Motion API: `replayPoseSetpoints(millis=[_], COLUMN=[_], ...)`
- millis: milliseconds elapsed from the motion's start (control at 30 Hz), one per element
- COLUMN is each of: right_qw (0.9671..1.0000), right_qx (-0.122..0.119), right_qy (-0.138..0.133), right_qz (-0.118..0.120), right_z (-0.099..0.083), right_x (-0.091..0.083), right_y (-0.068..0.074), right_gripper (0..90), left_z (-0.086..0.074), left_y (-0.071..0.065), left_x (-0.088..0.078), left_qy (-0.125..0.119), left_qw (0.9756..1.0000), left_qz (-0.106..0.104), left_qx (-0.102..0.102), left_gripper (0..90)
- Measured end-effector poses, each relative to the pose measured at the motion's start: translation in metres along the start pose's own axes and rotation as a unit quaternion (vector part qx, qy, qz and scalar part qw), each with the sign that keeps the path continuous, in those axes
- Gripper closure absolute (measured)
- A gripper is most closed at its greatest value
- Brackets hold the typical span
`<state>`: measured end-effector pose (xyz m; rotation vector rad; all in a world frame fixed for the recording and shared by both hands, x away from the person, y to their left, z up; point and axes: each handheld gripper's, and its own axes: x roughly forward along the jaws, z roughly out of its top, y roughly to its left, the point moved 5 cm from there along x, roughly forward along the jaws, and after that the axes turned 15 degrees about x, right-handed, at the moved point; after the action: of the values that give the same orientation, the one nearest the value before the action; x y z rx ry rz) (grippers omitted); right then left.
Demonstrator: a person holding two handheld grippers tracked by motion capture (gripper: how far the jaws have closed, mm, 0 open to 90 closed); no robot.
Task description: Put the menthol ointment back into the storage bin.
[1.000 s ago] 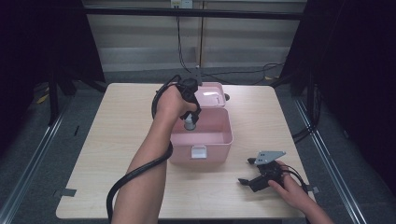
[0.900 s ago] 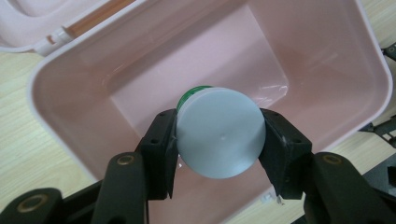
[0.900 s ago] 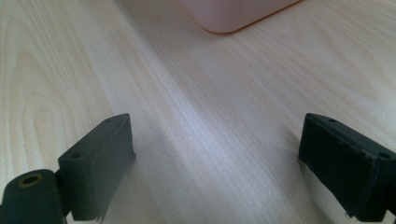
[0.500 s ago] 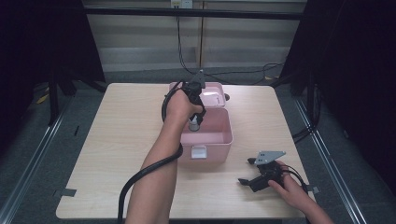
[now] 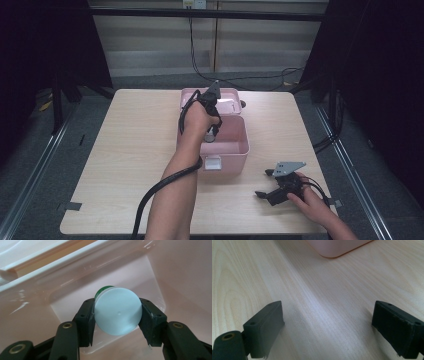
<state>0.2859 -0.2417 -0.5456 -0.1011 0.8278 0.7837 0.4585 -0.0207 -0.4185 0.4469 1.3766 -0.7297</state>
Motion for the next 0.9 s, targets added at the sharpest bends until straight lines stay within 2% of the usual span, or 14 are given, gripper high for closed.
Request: replayPoseSetpoints(millis=[33, 67, 167, 333, 433, 633, 900], right_qw=[1.0, 1.0, 1.0, 1.0, 1.0, 1.0, 1.0], right_qx=[0.0, 0.0, 0.0, 0.0, 0.0, 0.0, 0.0], right_qy=[0.0, 0.0, 0.0, 0.0, 0.0, 0.0, 0.0], right_qz=[0.0, 0.0, 0.0, 0.001, 0.001, 0.001, 0.001], right_z=[0.0, 0.0, 0.0, 0.0, 0.0, 0.0, 0.0], right_x=[0.0, 0.0, 0.0, 0.0, 0.0, 0.0, 0.0], right_y=[0.0, 0.0, 0.0, 0.0, 0.0, 0.0, 0.0], right_gripper=[9.5, 9.5, 9.5, 9.5, 9.5, 9.5, 9.5], left_z=[0.0, 0.0, 0.0, -0.001, -0.002, -0.003, -0.005], left_y=[0.0, 0.0, 0.003, 0.008, 0.011, 0.014, 0.021], left_x=[0.0, 0.004, 0.008, 0.014, 0.016, 0.025, 0.033], left_qy=[0.0, -0.001, 0.0, -0.007, -0.001, -0.002, -0.005], left_qw=[1.0, 1.0, 1.0, 0.9997, 0.9998, 0.9994, 0.9993], left_qz=[0.0, 0.0, 0.005, 0.011, 0.01, 0.014, 0.02], left_qx=[0.0, -0.009, -0.008, -0.021, -0.015, -0.031, -0.032], left_gripper=[50.1, 50.1, 50.1, 50.0, 50.0, 50.0, 50.0])
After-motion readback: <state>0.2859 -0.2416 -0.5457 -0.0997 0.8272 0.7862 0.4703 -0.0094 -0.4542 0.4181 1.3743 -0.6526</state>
